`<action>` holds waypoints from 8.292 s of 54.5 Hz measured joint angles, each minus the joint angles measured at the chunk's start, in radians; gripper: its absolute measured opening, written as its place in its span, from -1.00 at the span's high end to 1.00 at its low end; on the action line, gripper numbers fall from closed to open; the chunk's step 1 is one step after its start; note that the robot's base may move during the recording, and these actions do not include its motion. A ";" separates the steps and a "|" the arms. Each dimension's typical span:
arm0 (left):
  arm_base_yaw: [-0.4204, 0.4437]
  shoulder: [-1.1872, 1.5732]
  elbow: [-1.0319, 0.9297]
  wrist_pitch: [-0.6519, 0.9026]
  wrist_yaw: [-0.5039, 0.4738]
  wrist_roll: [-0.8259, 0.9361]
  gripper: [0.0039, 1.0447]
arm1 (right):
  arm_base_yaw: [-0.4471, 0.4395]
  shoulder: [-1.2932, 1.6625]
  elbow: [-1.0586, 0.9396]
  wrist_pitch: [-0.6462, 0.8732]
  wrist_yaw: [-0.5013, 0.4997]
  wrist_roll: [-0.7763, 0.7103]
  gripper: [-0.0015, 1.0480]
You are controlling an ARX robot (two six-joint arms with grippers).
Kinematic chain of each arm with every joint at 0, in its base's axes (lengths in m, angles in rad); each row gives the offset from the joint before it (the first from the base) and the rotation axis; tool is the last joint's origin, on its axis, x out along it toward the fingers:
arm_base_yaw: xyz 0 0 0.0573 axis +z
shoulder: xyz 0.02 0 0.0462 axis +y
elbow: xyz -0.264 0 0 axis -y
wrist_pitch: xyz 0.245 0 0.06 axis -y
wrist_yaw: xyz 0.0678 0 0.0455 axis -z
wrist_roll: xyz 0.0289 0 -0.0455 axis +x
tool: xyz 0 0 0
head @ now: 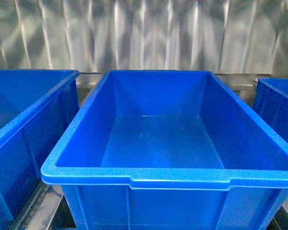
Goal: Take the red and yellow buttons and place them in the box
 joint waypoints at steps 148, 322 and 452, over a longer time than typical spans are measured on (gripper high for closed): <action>0.000 0.000 0.000 0.000 0.000 0.000 -0.85 | 0.529 -2.010 -2.255 0.691 -0.318 -0.272 0.93; -0.113 0.593 0.381 0.337 0.165 -0.181 -0.85 | 0.531 -2.439 -2.339 0.369 -0.318 -0.273 -0.87; -0.408 2.226 1.809 -0.386 -0.360 -0.332 -0.85 | 0.531 -2.439 -2.339 0.369 -0.318 -0.273 -0.87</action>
